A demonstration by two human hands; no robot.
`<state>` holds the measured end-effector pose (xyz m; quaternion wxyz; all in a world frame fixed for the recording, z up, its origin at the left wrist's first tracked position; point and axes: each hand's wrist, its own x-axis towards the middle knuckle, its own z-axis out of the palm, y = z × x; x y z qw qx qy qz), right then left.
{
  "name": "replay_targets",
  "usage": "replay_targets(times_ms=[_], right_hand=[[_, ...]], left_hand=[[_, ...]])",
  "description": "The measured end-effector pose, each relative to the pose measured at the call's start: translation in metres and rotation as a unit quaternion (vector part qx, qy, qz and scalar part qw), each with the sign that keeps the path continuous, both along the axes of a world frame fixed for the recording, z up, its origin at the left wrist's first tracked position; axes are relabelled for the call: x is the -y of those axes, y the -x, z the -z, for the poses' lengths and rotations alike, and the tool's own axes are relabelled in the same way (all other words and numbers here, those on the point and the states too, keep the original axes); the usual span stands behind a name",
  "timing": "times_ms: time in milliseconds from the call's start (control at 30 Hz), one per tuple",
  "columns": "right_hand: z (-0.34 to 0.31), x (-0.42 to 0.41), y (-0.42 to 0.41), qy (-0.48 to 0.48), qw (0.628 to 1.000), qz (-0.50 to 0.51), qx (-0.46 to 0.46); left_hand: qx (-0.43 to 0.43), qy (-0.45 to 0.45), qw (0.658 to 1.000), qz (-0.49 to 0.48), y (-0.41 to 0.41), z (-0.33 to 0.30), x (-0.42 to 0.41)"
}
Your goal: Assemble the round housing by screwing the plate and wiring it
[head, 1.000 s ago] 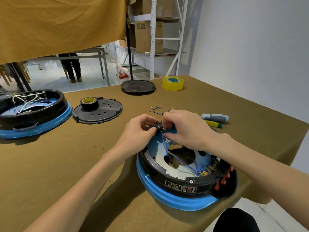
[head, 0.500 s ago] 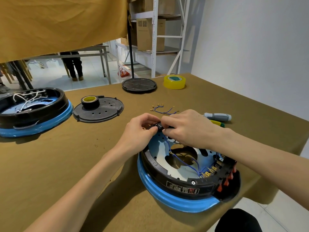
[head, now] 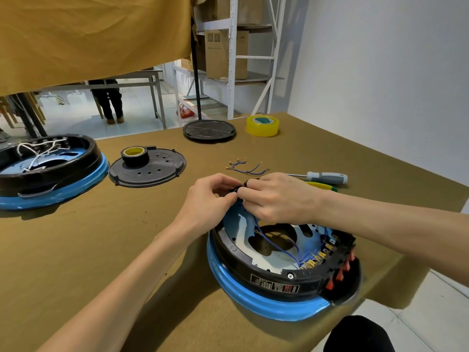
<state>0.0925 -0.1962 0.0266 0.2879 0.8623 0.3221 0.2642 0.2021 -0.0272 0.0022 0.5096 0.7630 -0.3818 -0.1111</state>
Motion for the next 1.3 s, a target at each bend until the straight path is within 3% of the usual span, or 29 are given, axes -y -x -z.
replay_targets(times_ms=[600,933,1133,1300], right_hand=[[0.0006,-0.0022,0.0033,-0.102,0.988,0.045,-0.109],[-0.0029,-0.0002,0.0052,-0.097,0.989,0.057,-0.093],[0.0026,-0.0034,0.005,-0.191,0.976,0.074,-0.078],[0.0023,-0.003,0.0044,-0.16,0.98,0.082,-0.081]], left_hand=[[-0.026,0.011,1.0,0.0,0.0041,-0.0017,-0.002],[-0.049,0.034,0.998,-0.006,0.0069,0.0022,-0.0004],[-0.05,0.036,0.998,-0.004,0.004,0.0037,0.001],[-0.05,0.036,0.998,-0.004,0.0037,0.0047,0.001]])
